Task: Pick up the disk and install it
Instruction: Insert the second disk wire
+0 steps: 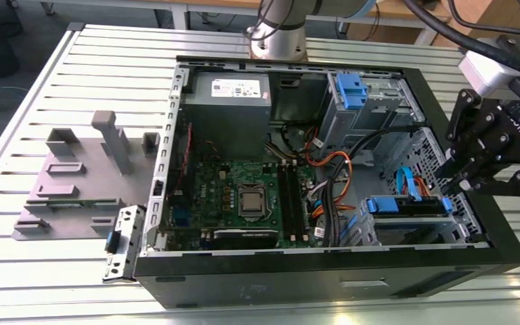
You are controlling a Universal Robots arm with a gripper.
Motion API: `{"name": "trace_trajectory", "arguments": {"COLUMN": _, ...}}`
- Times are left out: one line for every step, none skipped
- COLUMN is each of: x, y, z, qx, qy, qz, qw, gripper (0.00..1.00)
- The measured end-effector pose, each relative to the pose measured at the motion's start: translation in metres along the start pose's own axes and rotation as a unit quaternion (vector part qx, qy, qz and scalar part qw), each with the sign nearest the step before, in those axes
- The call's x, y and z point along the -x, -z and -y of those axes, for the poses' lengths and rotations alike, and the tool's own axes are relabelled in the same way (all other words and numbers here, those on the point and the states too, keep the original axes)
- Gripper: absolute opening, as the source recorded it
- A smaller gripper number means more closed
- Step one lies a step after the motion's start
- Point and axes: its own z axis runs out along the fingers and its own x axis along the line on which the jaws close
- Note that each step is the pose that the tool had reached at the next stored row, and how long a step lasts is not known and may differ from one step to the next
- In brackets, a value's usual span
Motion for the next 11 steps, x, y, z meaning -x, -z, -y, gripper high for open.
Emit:
{"name": "trace_trajectory", "arguments": {"x": 0.0000, "y": 0.0001, "z": -0.0005, "qx": 0.0000, "qy": 0.000, "qz": -0.0001, "qw": 1.00000, "gripper": 0.30}}
{"name": "trace_trajectory", "arguments": {"x": 0.0000, "y": 0.0000, "z": -0.0016, "qx": -0.0002, "qy": 0.000, "qz": -0.0002, "qw": 1.00000, "gripper": 0.30}}
{"name": "trace_trajectory", "arguments": {"x": 0.0000, "y": -0.0001, "z": -0.0029, "qx": -0.0003, "qy": 0.000, "qz": -0.0002, "qw": 1.00000, "gripper": 0.30}}
{"name": "trace_trajectory", "arguments": {"x": 0.0000, "y": -0.0003, "z": -0.0040, "qx": -0.0005, "qy": 0.000, "qz": -0.0001, "qw": 1.00000, "gripper": 0.30}}
{"name": "trace_trajectory", "arguments": {"x": 0.0000, "y": -0.0004, "z": -0.0052, "qx": -0.0008, "qy": 0.000, "qz": -0.0001, "qw": 1.00000, "gripper": 0.30}}
{"name": "trace_trajectory", "arguments": {"x": -0.0001, "y": -0.0005, "z": -0.0061, "qx": -0.0010, "qy": 0.000, "qz": -0.0001, "qw": 1.00000, "gripper": 0.30}}
{"name": "trace_trajectory", "arguments": {"x": -0.0001, "y": -0.0005, "z": -0.0063, "qx": -0.0011, "qy": 0.000, "qz": -0.0001, "qw": 1.00000, "gripper": 0.30}}
{"name": "trace_trajectory", "arguments": {"x": -0.0001, "y": -0.0001, "z": -0.0063, "qx": -0.0011, "qy": 0.000, "qz": -0.0001, "qw": 1.00000, "gripper": 0.30}}
{"name": "trace_trajectory", "arguments": {"x": 0.0000, "y": 0.0006, "z": -0.0063, "qx": -0.0011, "qy": 0.000, "qz": -0.0002, "qw": 1.00000, "gripper": 0.30}}
{"name": "trace_trajectory", "arguments": {"x": 0.0000, "y": 0.0012, "z": -0.0063, "qx": -0.0011, "qy": 0.000, "qz": -0.0001, "qw": 1.00000, "gripper": 0.30}}
{"name": "trace_trajectory", "arguments": {"x": 0.0000, "y": 0.0013, "z": -0.0063, "qx": -0.0011, "qy": 0.000, "qz": -0.0001, "qw": 1.00000, "gripper": 0.30}}
